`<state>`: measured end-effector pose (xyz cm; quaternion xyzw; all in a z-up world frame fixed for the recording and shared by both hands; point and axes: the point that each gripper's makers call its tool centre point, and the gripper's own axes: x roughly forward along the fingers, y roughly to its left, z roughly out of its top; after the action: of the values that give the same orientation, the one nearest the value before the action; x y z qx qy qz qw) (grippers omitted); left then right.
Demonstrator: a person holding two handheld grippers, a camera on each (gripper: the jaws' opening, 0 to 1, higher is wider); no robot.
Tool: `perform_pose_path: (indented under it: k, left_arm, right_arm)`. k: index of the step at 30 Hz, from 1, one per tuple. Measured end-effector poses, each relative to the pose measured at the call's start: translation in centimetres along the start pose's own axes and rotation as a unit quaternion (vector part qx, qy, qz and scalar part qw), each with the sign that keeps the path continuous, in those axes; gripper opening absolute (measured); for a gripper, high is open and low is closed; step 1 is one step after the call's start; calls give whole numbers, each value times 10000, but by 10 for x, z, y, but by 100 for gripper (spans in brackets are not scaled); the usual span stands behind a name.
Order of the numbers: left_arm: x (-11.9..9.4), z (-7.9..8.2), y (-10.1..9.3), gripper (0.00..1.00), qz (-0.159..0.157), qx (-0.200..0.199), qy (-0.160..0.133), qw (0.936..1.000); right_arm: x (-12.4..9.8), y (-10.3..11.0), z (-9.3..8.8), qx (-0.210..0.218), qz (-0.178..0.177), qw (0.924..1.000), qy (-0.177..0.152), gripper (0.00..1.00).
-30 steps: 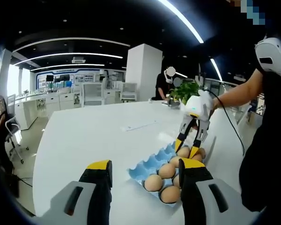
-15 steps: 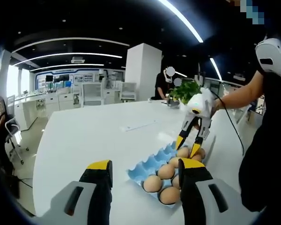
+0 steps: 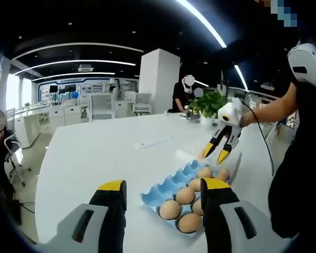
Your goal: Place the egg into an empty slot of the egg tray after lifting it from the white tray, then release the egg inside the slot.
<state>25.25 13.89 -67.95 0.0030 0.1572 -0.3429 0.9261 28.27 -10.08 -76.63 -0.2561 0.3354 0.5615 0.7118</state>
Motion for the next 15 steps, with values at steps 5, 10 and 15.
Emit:
perform_pose_path:
  k: [5, 10, 15]
  left_arm:
    - [2, 1, -1, 57, -21, 12, -6, 10000]
    - [2, 1, -1, 57, -27, 16, -5, 10000]
    - [2, 1, 1, 57, -26, 25, 5, 10000]
  right_arm:
    - [-9, -7, -27, 251, -184, 9994, 154, 26]
    - [-22, -12, -41, 412, -332, 9985, 164, 26]
    - [-35, -22, -54, 607, -540, 9965, 175, 26]
